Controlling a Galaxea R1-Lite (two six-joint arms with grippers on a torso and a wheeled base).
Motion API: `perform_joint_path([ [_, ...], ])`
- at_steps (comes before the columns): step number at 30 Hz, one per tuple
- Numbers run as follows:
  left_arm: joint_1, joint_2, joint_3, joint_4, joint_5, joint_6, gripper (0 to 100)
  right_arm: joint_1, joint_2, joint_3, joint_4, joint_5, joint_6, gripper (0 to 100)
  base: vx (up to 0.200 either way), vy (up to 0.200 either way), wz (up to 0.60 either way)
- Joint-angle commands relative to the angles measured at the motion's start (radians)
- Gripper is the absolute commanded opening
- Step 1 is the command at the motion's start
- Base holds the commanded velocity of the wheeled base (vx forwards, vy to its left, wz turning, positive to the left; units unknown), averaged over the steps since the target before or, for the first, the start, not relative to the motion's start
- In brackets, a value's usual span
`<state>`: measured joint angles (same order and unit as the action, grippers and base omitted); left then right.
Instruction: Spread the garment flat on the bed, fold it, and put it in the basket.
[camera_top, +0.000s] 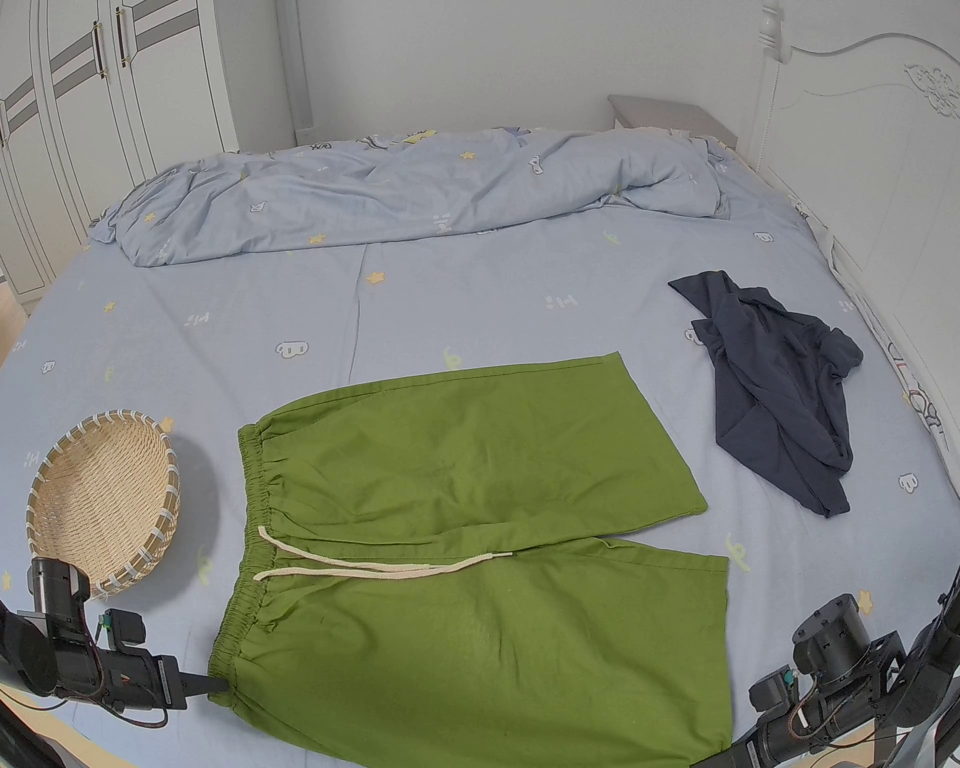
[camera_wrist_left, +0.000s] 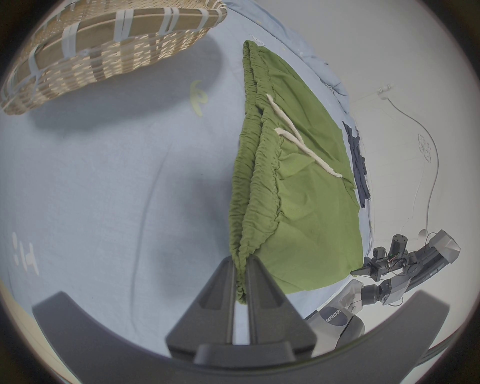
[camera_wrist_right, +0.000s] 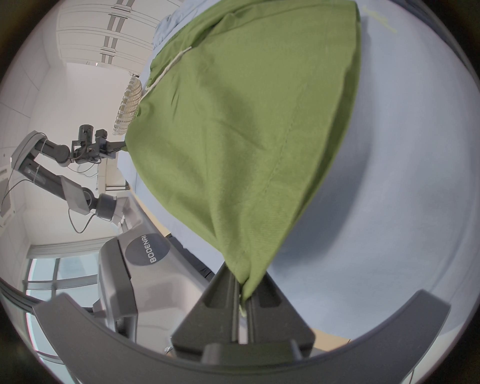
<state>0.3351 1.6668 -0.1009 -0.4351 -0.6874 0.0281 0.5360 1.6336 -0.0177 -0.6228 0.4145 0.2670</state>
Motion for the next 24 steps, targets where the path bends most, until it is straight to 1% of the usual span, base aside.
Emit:
perform_joint_path([
  [1, -0.001, -0.147, -0.007, 0.004, -0.004, -0.004, 0, 0.004, -0.118, -0.054, 0.006, -0.131, 0.001, 0, 0.000, 0.000, 0.00],
  [3, -0.010, -0.206, -0.014, 0.009, -0.003, -0.023, 0, 0.001, -0.153, -0.099, 0.018, -0.167, 0.001, 0, 0.000, 0.000, 0.00],
  [4, -0.010, -0.206, -0.014, 0.009, -0.003, -0.023, 0, 0.001, -0.153, -0.099, 0.018, -0.167, 0.001, 0, 0.000, 0.000, 0.00],
  [5, -0.045, -0.262, -0.045, 0.009, 0.000, -0.096, 0, -0.008, -0.189, -0.171, 0.075, -0.172, 0.001, 0, 0.000, 0.000, 0.00],
  [6, -0.064, -0.280, -0.063, 0.009, 0.009, -0.134, 0, -0.008, -0.202, -0.206, 0.109, -0.174, 0.001, 0, 0.000, 0.000, 0.00],
  [7, -0.093, -0.308, -0.102, 0.009, 0.019, -0.218, 0, -0.013, -0.227, -0.275, 0.187, -0.174, 0.001, 0, 0.000, 0.000, 0.00],
  [8, -0.097, -0.311, -0.106, 0.009, 0.020, -0.229, 0, -0.013, -0.230, -0.285, 0.198, -0.174, 0.001, 0, 0.000, 0.000, 0.00],
  [9, -0.133, -0.337, -0.161, 0.010, 0.029, -0.327, 0, -0.024, -0.256, -0.395, 0.318, -0.175, -0.003, 0, 0.000, 0.000, 0.00],
  [10, -0.142, -0.340, -0.178, 0.010, 0.029, -0.349, 0, -0.025, -0.265, -0.432, 0.354, -0.177, -0.005, 0, 0.000, 0.000, 0.00],
  [11, -0.153, -0.340, -0.209, 0.012, 0.029, -0.370, 0, -0.027, -0.276, -0.504, 0.422, -0.177, -0.005, 0, 0.000, 0.000, 0.00],
  [12, -0.156, -0.335, -0.237, 0.016, 0.029, -0.372, 0, -0.030, -0.281, -0.571, 0.474, -0.180, -0.005, 0, 0.000, 0.000, 0.00],
  [14, -0.156, -0.331, -0.275, 0.035, 0.032, -0.373, 0, -0.039, -0.279, -0.651, 0.517, -0.183, -0.005, 0, 0.000, 0.000, 0.00],
  [15, -0.157, -0.318, -0.313, 0.056, 0.039, -0.378, 0, -0.056, -0.278, -0.713, 0.541, -0.189, -0.006, 0, 0.000, 0.000, 0.00],
  [17, -0.163, -0.288, -0.395, 0.093, 0.097, -0.390, 0, -0.077, -0.271, -0.817, 0.578, -0.194, -0.009, 0, 0.000, 0.000, 0.00],
  [19, -0.163, -0.288, -0.395, 0.093, 0.097, -0.390, 0, -0.077, -0.271, -0.817, 0.578, -0.194, -0.009, 0, 0.000, 0.000, 0.00],
  [20, -0.182, -0.234, -0.490, 0.105, 0.203, -0.432, 0, -0.111, -0.202, -0.959, 0.612, -0.195, -0.006, 0, 0.000, 0.000, 0.00],
  [22, -0.183, -0.200, -0.537, 0.105, 0.215, -0.453, 0, -0.122, -0.159, -1.038, 0.618, -0.204, -0.006, 0, 0.000, 0.000, 0.00],
  [23, -0.183, -0.185, -0.559, 0.107, 0.217, -0.456, 0, -0.123, -0.140, -1.082, 0.621, -0.226, -0.006, 0, 0.000, 0.000, 0.00],
  [24, -0.183, -0.183, -0.560, 0.107, 0.217, -0.456, 0, -0.125, -0.138, -1.087, 0.621, -0.230, -0.006, 0, 0.000, 0.000, 0.00],
])
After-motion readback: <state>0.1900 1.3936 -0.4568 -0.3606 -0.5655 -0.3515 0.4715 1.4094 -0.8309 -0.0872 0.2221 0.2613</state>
